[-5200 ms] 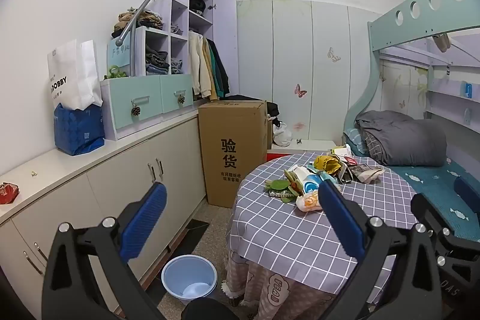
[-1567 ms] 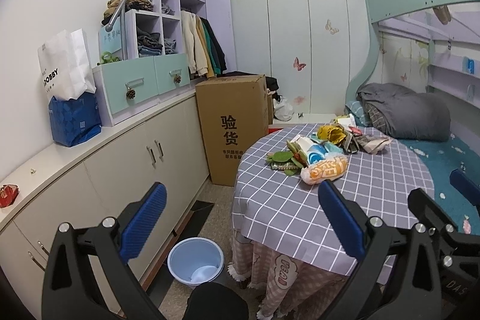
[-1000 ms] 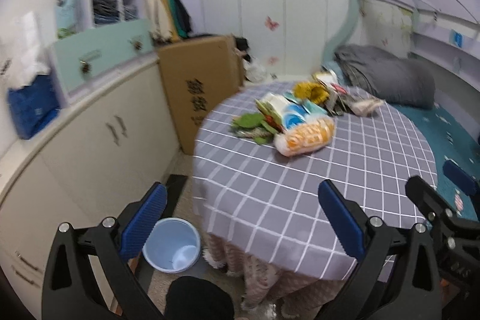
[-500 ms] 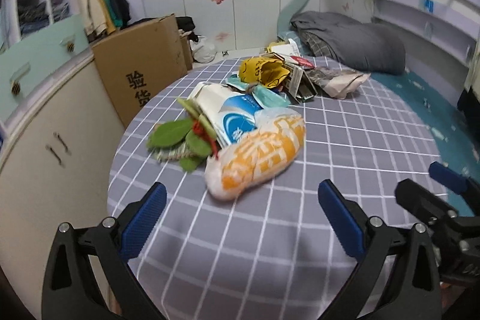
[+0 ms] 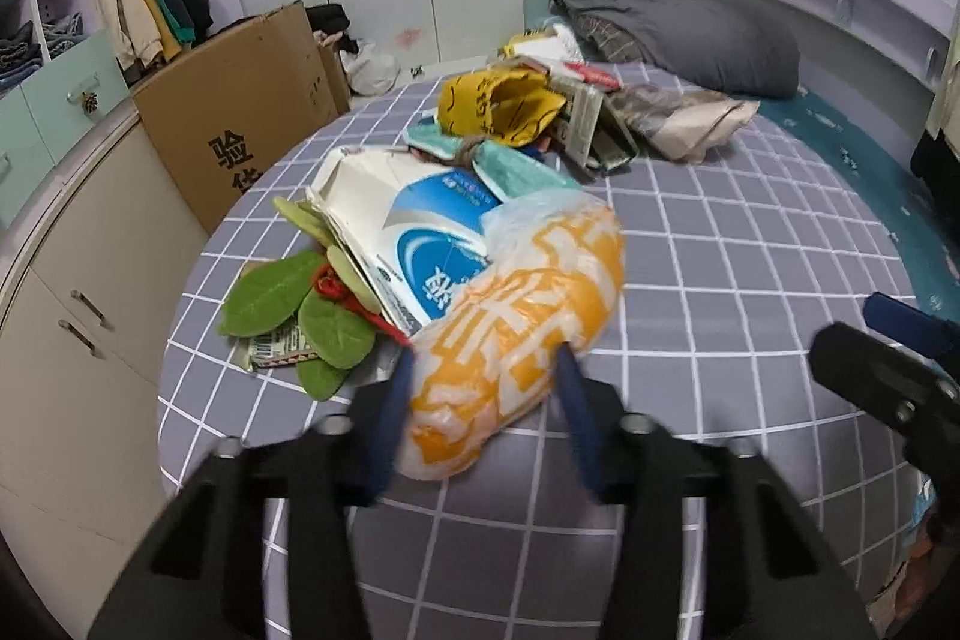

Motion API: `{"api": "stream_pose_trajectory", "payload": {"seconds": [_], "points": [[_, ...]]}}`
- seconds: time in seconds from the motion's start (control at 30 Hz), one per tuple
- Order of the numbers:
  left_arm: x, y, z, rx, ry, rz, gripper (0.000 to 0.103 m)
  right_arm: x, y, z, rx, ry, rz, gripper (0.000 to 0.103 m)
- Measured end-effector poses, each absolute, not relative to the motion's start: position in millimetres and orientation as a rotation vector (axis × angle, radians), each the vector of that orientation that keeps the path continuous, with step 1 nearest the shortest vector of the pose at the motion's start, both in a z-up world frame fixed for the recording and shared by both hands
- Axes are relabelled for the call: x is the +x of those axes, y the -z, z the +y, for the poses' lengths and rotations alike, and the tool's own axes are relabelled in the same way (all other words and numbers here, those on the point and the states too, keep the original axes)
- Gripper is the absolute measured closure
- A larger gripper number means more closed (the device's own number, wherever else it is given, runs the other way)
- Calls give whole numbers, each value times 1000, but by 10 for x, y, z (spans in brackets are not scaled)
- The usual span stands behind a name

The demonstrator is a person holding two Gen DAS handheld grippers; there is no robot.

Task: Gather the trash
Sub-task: 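Reach the left tool to the orange-white snack bag and grasp it, then carry the orange bag with the left tool while the right tool grasps a teal strip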

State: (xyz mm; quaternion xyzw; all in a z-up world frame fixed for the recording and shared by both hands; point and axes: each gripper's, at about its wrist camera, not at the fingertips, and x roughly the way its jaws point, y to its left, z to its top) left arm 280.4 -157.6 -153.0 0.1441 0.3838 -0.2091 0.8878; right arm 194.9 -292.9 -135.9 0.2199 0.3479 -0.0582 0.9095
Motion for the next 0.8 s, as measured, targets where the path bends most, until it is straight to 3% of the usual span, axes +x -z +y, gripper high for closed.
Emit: {"api": "stream_pose_trajectory", "payload": {"seconds": [0.33,0.6,0.8], "points": [[2565,980,-1193,75,450,641,71,2174,1140,-2895,476,56,677,6],[2945,755,-589,-39,140,591,70,2858,1123,-2749,452,0,710,7],[3190,780,-241,-52,-5,604,70,3444,1234,-2588,419,-31,795,24]]}}
